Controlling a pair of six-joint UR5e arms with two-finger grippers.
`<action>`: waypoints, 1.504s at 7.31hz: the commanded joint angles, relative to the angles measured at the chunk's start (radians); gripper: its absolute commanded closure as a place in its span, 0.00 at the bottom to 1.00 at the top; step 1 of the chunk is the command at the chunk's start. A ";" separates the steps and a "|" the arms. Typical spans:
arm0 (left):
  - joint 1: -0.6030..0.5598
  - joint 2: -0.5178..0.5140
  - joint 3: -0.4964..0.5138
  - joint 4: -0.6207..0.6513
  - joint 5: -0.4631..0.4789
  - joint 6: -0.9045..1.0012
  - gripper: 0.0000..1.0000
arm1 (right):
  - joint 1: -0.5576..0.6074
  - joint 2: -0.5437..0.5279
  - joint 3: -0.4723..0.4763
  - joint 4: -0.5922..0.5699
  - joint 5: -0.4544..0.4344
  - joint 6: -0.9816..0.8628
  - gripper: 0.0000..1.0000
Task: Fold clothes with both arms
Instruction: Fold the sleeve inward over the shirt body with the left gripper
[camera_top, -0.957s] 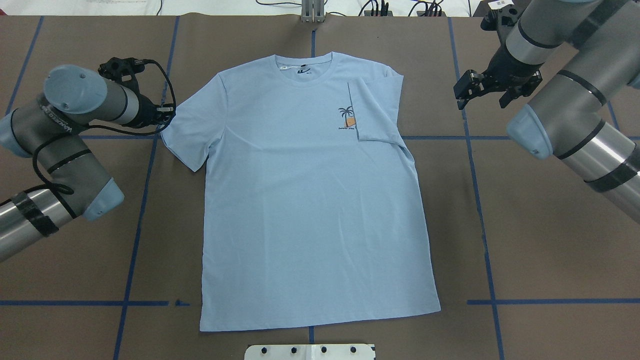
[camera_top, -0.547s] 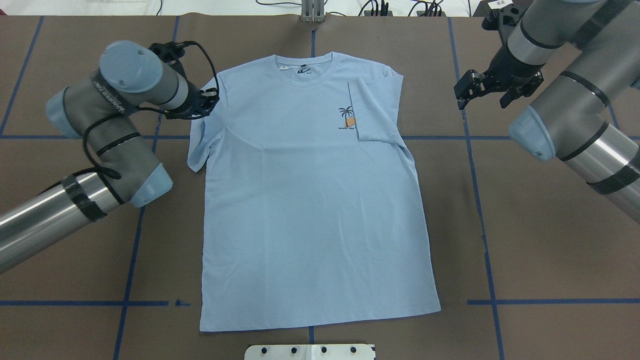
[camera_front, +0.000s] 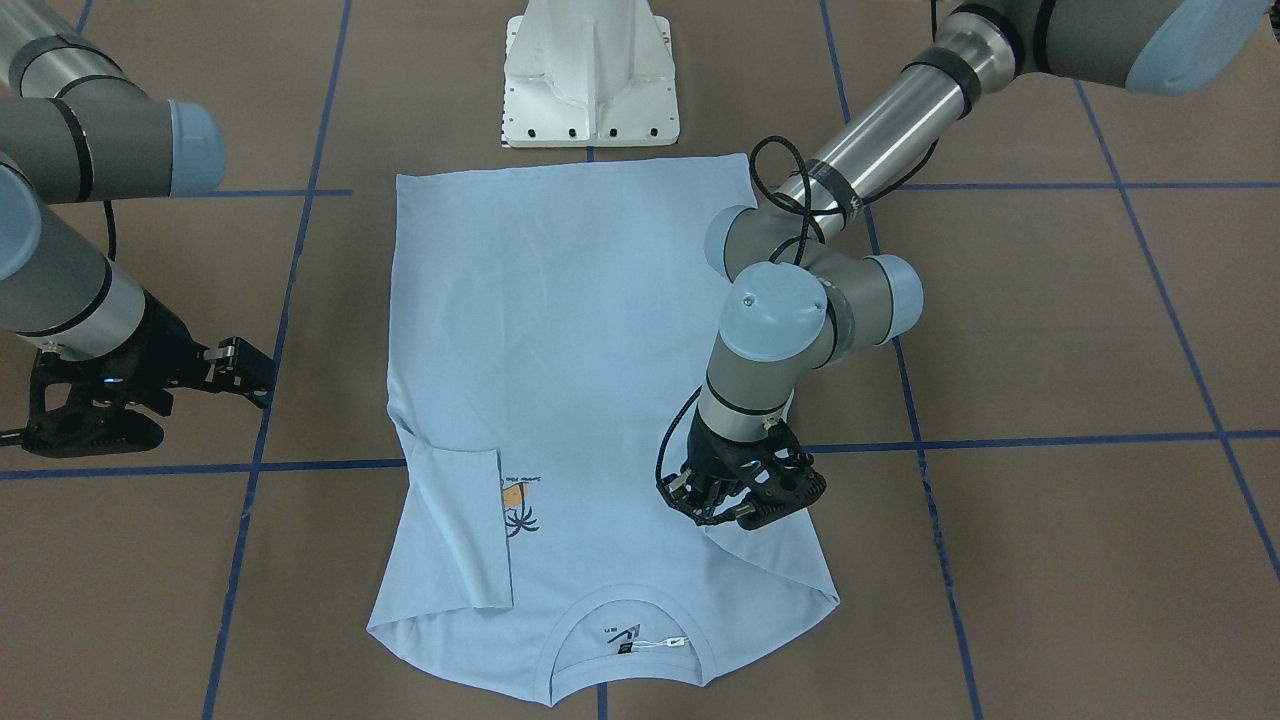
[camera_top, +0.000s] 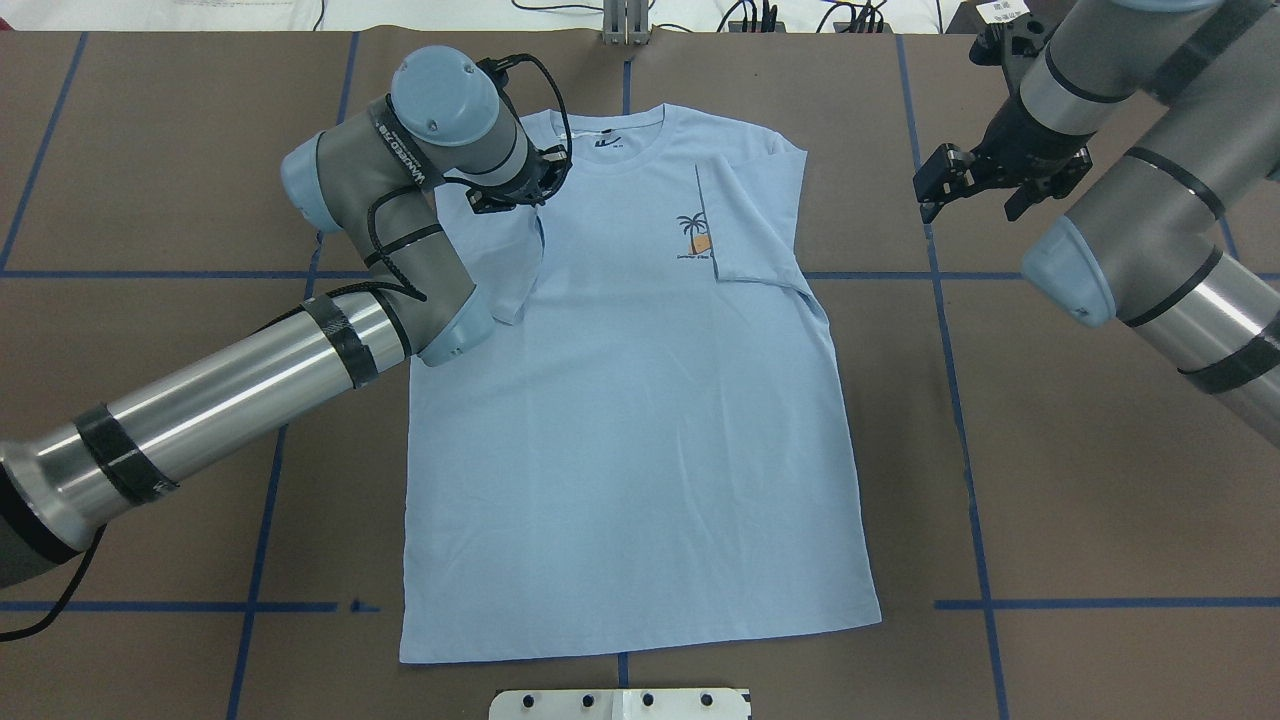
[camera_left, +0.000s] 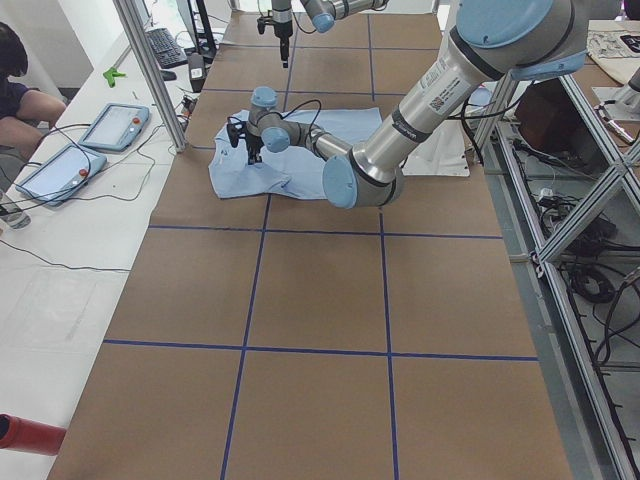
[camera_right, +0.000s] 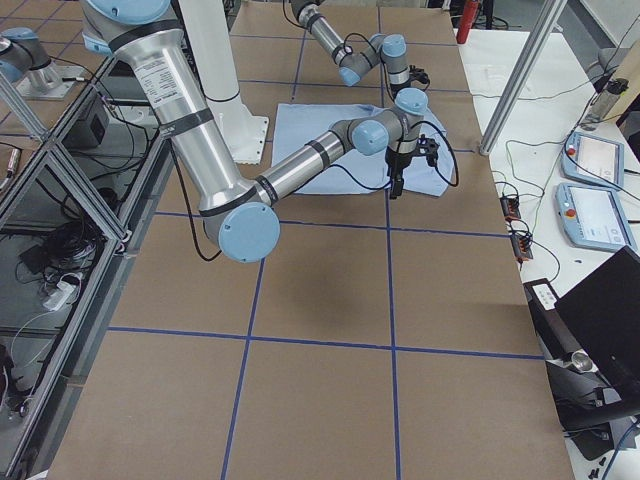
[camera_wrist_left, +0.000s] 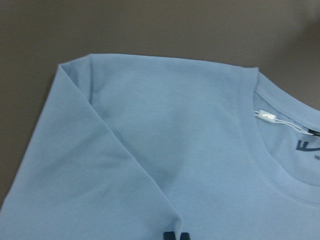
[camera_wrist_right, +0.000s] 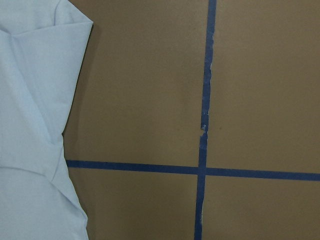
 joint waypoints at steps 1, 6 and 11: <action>0.001 -0.004 0.013 -0.049 0.000 0.019 0.01 | -0.001 -0.001 0.001 0.000 -0.002 -0.001 0.00; -0.006 0.346 -0.487 0.083 -0.089 0.184 0.00 | -0.134 -0.219 0.200 0.244 -0.074 0.258 0.00; 0.008 0.791 -1.036 0.183 -0.090 0.261 0.00 | -0.739 -0.495 0.504 0.339 -0.535 0.757 0.00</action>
